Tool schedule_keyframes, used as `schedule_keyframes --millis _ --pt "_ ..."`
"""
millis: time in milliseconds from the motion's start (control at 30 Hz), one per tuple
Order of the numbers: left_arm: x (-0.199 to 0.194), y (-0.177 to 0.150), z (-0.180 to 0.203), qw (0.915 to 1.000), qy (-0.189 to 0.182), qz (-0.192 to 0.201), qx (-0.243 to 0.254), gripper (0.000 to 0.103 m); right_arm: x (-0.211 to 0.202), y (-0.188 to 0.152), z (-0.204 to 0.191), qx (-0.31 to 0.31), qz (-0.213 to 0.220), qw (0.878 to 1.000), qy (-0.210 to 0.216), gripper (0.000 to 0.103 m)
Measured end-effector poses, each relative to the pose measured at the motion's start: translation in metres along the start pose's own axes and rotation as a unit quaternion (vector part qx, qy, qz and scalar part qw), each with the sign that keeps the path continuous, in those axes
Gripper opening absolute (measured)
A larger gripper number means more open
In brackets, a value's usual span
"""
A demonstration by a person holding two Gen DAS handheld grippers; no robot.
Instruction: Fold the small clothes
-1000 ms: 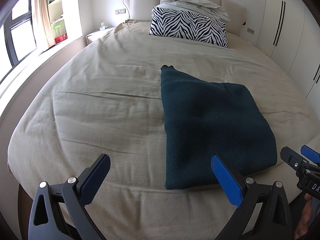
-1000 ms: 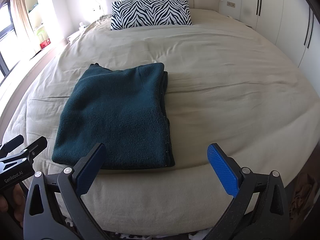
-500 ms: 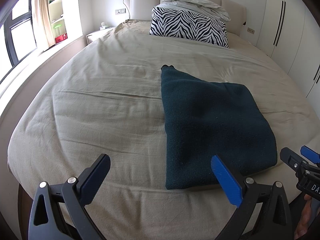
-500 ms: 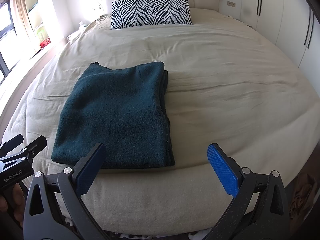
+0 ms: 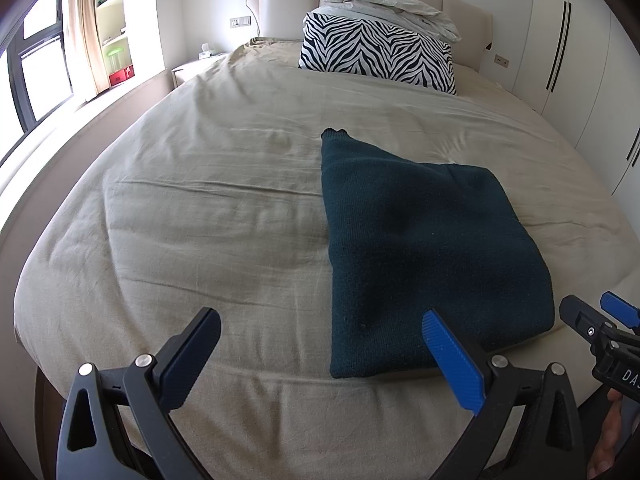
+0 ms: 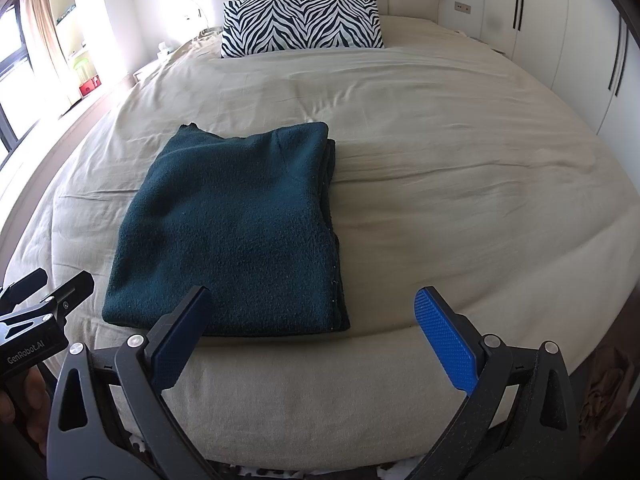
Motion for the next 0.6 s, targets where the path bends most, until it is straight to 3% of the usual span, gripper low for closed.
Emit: schedule_keyframes --millis 600 --pt "0.0060 -0.0012 -0.0013 1.0000 -0.003 -0.005 0.005 0.103 0.0018 -0.0037 0.0016 0.002 -0.003 1.000 0.001 0.103"
Point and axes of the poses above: each gripper's, at about its wrist camera, not at the fingertips, and x roughly the way its jaws point, z to its right, y to its top, the point moved 10 cm from there along x, roughly the way its jaws point, and after that the axes turned 10 degrees about -z, right-handed, at the moved point
